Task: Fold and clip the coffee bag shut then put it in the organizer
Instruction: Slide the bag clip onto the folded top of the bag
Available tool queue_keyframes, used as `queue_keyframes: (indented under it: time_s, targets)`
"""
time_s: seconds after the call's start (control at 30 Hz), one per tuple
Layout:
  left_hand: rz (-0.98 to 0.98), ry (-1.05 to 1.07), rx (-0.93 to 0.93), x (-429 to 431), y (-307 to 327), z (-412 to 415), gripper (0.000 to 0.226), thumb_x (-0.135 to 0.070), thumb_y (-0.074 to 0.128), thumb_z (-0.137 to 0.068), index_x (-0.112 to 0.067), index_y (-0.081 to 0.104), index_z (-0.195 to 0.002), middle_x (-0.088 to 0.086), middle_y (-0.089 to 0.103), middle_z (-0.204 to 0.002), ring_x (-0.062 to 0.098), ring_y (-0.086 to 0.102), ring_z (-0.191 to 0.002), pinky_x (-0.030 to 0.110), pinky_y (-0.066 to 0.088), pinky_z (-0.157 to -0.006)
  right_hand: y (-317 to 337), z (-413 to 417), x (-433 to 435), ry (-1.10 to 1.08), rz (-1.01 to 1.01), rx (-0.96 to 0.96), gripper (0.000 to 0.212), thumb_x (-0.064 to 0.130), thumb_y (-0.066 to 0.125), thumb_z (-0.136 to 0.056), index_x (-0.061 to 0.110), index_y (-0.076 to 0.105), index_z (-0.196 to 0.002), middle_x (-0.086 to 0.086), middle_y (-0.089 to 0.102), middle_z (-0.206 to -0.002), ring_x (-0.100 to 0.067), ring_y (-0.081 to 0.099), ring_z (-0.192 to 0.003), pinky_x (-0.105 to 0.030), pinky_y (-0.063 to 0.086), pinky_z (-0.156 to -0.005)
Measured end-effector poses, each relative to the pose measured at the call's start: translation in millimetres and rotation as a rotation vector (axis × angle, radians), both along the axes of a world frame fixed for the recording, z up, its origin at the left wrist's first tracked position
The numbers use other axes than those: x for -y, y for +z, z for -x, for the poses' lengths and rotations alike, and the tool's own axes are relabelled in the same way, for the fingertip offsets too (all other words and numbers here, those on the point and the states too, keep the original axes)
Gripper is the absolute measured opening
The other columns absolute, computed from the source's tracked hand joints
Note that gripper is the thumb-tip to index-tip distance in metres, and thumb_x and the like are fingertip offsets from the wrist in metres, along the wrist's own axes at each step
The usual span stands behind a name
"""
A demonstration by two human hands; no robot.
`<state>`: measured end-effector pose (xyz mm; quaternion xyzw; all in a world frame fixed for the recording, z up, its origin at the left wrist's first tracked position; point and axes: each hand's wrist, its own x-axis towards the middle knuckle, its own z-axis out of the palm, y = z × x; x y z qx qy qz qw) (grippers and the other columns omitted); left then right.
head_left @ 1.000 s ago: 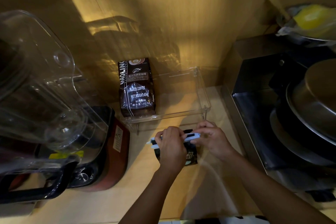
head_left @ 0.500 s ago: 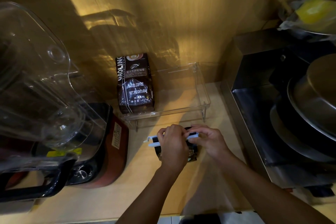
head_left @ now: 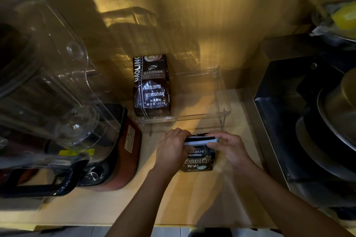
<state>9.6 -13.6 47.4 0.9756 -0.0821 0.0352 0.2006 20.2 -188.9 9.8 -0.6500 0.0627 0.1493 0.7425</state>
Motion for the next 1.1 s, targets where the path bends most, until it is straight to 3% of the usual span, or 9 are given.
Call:
queue_keyframes:
  time_s: [0.1,0.27,0.4,0.53,0.67,0.77,0.97,1.1]
  targets:
    - [0.024,0.014,-0.043,-1.0,3.4,-2.3,0.028,-0.026,0.066,-0.077,-0.018,0.061,-0.103,0.004,0.065,-0.102,0.022,0.053,-0.096,0.034,0.038,-0.083,-0.2,-2.5,1.5,0.014,-0.003,-0.011,0.026,-0.004,0.068,-0.07,0.021,0.071,-0.077,-0.004,0.063,-0.106,-0.022,0.059,-0.097,-0.034,0.053,-0.073]
    - [0.099,0.041,-0.046,0.0,4.8,-1.1,0.022,-0.024,0.069,-0.075,-0.015,0.064,-0.094,0.006,0.067,-0.097,0.021,0.054,-0.093,0.031,0.037,-0.079,2.3,-3.9,1.7,0.051,0.09,0.051,0.025,-0.004,0.068,-0.071,0.02,0.07,-0.079,-0.003,0.062,-0.101,-0.024,0.057,-0.099,-0.033,0.052,-0.076]
    - [0.119,0.032,-0.029,-0.7,2.1,0.7,0.018,-0.023,0.067,-0.076,-0.013,0.064,-0.091,0.007,0.066,-0.095,0.021,0.054,-0.091,0.03,0.036,-0.077,8.7,-6.5,2.5,0.195,0.497,0.266,0.022,0.009,0.07,-0.073,0.018,0.066,-0.092,0.001,0.058,-0.102,-0.016,0.048,-0.102,-0.035,0.04,-0.091]
    - [0.131,0.001,0.011,3.9,-2.3,1.7,0.015,-0.018,0.068,-0.075,-0.008,0.063,-0.085,0.011,0.067,-0.088,0.026,0.055,-0.086,0.031,0.035,-0.075,14.9,-10.2,-6.4,0.33,0.765,0.569,0.019,0.016,0.068,-0.077,0.013,0.065,-0.096,0.01,0.052,-0.094,-0.005,0.039,-0.095,-0.026,0.022,-0.087]
    - [0.139,-0.001,0.016,1.8,-4.8,2.3,0.015,-0.018,0.069,-0.073,-0.008,0.064,-0.084,0.011,0.067,-0.086,0.026,0.054,-0.084,0.027,0.03,-0.071,16.8,-9.7,-12.2,0.331,0.86,0.676,0.011,0.011,0.064,-0.079,0.007,0.061,-0.089,-0.001,0.058,-0.092,-0.018,0.047,-0.096,-0.028,0.024,-0.085]
    - [0.16,-0.002,-0.023,-4.1,-3.2,2.8,0.02,-0.021,0.07,-0.072,-0.012,0.065,-0.089,0.007,0.068,-0.091,0.021,0.055,-0.087,0.028,0.035,-0.076,15.6,-6.1,-15.2,0.356,0.923,0.735,0.01,0.007,0.063,-0.079,0.002,0.059,-0.088,-0.011,0.061,-0.092,-0.024,0.05,-0.095,-0.032,0.027,-0.085]
    - [0.144,0.051,-0.047,-22.7,3.9,4.0,0.022,-0.024,0.069,-0.075,-0.014,0.065,-0.094,0.004,0.067,-0.097,0.02,0.054,-0.094,0.034,0.036,-0.087,13.1,-5.5,-11.1,0.3,0.988,0.753,0.008,0.009,0.063,-0.08,0.006,0.061,-0.087,-0.008,0.063,-0.088,-0.022,0.052,-0.09,-0.025,0.02,-0.083]
    - [0.182,0.073,-0.025,-19.6,2.8,8.8,0.019,-0.02,0.066,-0.077,-0.012,0.064,-0.094,0.006,0.065,-0.098,0.019,0.05,-0.095,0.028,0.033,-0.08,14.8,-6.6,-9.5,0.307,0.997,0.778,0.007,0.012,0.062,-0.077,0.006,0.062,-0.081,-0.009,0.064,-0.08,-0.026,0.057,-0.082,-0.022,0.017,-0.076]
